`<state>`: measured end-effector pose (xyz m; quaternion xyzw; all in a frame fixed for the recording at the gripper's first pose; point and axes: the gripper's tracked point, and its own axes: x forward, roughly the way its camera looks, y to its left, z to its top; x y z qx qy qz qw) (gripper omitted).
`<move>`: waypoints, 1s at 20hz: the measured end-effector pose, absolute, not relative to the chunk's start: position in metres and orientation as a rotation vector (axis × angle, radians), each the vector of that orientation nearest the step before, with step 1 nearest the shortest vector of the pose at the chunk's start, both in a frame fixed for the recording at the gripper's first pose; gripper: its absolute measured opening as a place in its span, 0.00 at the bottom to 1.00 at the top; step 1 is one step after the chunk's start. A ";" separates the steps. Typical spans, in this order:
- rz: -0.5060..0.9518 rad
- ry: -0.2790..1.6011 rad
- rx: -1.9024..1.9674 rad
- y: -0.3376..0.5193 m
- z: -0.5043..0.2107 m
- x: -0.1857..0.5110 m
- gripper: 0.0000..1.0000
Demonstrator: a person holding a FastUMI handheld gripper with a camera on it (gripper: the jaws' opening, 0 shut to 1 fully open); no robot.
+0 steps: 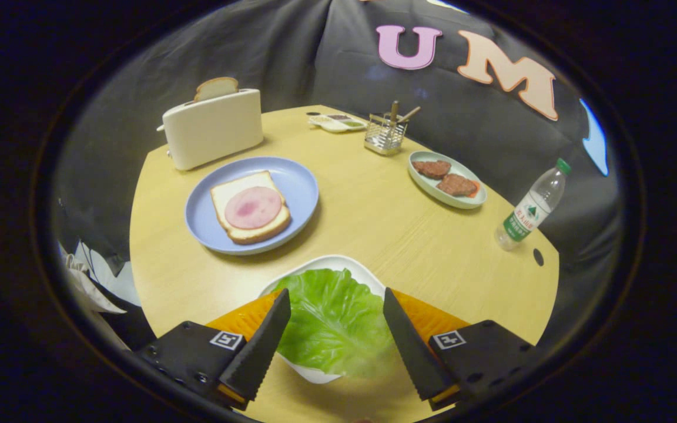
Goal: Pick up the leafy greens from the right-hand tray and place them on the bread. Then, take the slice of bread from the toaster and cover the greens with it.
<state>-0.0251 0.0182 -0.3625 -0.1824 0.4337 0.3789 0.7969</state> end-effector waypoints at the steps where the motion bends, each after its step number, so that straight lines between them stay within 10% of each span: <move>1: 0.812 0.950 -0.403 0.016 -0.368 -0.028 0.99; 14: 0.722 1.138 -0.301 0.010 -0.398 -0.046 0.95; 20: 0.695 1.143 -0.306 0.014 -0.396 -0.053 0.50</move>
